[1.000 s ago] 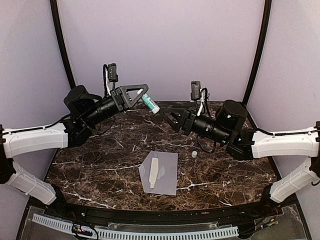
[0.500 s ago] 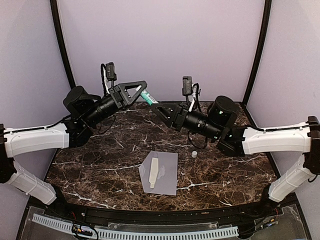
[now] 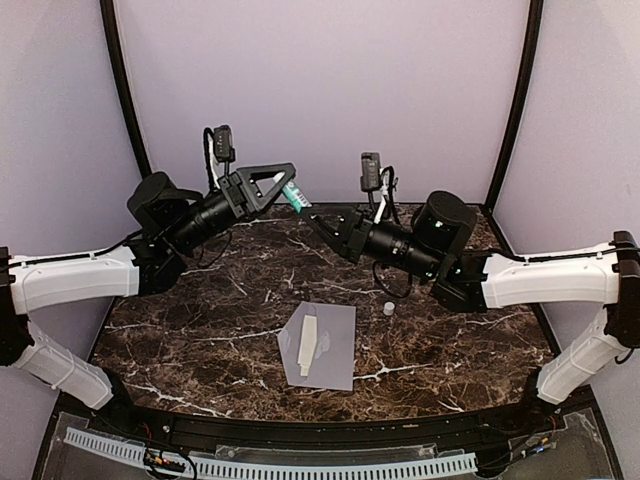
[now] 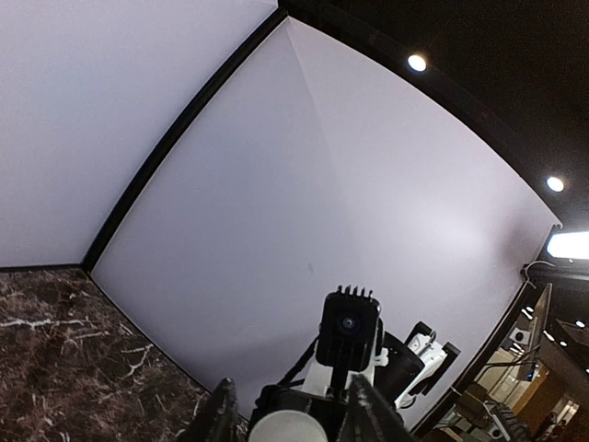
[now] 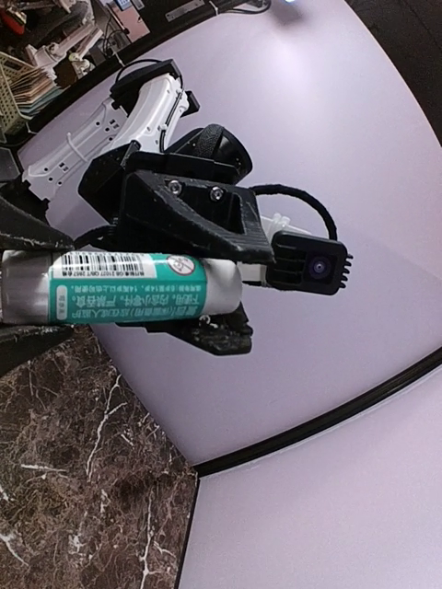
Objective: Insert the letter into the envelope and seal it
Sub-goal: Adjust the solid glue, then unscrew the solid glue.
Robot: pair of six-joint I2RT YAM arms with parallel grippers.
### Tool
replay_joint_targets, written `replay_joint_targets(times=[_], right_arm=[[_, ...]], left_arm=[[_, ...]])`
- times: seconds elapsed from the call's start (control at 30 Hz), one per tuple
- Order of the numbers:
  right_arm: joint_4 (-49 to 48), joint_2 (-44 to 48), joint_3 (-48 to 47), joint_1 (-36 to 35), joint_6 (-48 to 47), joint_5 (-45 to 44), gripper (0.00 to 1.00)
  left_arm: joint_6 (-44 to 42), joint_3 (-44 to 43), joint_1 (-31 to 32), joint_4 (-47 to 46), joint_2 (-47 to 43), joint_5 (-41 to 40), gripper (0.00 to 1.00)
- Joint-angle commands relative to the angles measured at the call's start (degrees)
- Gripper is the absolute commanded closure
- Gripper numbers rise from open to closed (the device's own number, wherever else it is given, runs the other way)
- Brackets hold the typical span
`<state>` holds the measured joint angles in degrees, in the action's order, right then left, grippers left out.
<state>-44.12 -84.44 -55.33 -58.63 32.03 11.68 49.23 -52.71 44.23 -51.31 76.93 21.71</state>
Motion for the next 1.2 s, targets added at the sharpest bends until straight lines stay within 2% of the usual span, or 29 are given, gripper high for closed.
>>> replay_joint_targets(times=[0.0, 0.03, 0.1, 0.2, 0.23, 0.4, 0.5, 0.67, 0.8, 0.9, 1.07, 1.17], right_arm=[[-4.2, 0.4, -0.8, -0.3, 0.1, -1.1, 1.0], [-4.3, 0.5, -0.9, -0.3, 0.1, -1.2, 1.0], [-4.7, 0.9, -0.7, -0.3, -0.1, -1.3, 1.0], [-5.2, 1.1, -0.6, -0.3, -0.2, -1.5, 1.0], [-5.1, 1.1, -0.6, -0.3, -0.3, -1.4, 1.0], [-5.1, 0.6, -0.9, -0.3, 0.0, -1.3, 1.0], [-5.2, 0.4, -0.9, -0.3, 0.1, -1.3, 1.0], [-4.1, 0.0, -1.0, -0.3, -0.4, -2.0, 1.0], [0.5, -0.6, -1.9, -0.6, -2.4, -4.7, 1.0], [5.3, -0.8, -3.2, -1.2, -5.1, -8.6, 1.0], [15.3, -2.1, -7.3, -3.8, -11.8, -18.3, 1.0], [22.0, -4.1, -11.0, -5.5, -15.0, -24.5, 1.0]], left_arm=[[-2.0, 0.1, 0.3, 0.1, -0.3, 5.0, 0.43], [-2.2, 0.0, 0.3, 0.8, -0.3, 6.2, 0.35], [-2.9, -0.1, 0.3, 1.6, -0.2, 7.8, 0.3], [-3.0, 0.4, 0.3, 1.6, -0.3, 9.1, 0.32], [-3.0, 0.5, 0.3, 1.5, -0.4, 9.5, 0.34], [-2.4, 0.6, 0.3, 0.1, 0.0, 10.2, 0.58], [-1.5, 0.7, 0.3, -1.6, 0.5, 10.5, 0.68], [-0.8, 0.7, 0.3, -2.4, 1.1, 10.1, 0.91], [-1.5, 0.2, 0.3, -1.4, 1.1, 9.3, 0.98], [-3.7, -0.4, 0.3, 1.6, 0.8, 8.1, 1.0], [-10.6, -2.3, 0.2, 15.1, -0.5, -0.2, 1.0], [-12.3, -3.0, 0.0, 18.7, -1.2, -1.8, 1.0]])
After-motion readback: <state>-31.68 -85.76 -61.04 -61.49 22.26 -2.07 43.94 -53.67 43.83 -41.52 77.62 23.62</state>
